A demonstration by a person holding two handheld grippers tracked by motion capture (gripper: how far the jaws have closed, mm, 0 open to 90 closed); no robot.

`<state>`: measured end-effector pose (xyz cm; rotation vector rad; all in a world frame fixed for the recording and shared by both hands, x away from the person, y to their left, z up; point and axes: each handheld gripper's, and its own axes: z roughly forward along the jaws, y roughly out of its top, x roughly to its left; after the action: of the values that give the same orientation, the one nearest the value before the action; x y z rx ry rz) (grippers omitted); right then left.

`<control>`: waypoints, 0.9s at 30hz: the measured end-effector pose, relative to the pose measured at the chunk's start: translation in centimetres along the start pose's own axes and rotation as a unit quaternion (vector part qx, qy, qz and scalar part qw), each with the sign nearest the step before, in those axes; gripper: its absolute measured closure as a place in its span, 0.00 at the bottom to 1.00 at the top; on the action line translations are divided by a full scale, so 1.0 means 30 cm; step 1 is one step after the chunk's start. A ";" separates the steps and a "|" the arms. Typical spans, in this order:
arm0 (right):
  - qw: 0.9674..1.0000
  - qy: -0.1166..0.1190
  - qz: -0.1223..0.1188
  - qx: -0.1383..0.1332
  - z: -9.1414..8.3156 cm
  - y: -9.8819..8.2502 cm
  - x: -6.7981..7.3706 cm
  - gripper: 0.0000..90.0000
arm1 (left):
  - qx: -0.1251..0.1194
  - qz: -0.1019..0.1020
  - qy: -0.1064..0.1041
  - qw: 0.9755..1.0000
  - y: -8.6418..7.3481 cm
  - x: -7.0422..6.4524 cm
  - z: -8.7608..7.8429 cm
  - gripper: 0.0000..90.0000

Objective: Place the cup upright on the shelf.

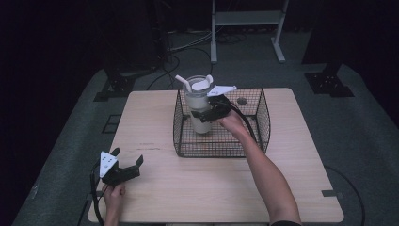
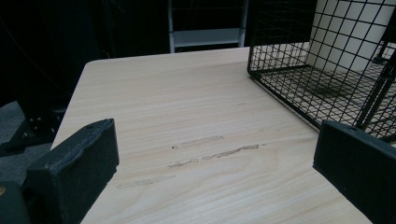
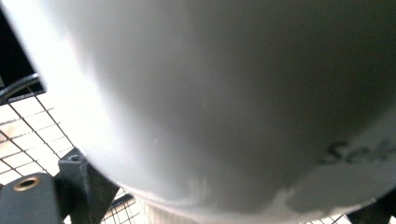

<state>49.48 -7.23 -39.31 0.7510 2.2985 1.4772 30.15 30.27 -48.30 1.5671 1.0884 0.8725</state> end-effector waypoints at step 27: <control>0.999 0.016 -0.020 0.035 0.038 -0.072 -0.012 0.10 | -0.001 -0.002 -0.002 1.000 -0.001 0.002 -0.003 0.00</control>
<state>49.79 -7.29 -41.76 0.7019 2.3865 1.4079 30.08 30.37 -48.30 1.5632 1.0874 0.8671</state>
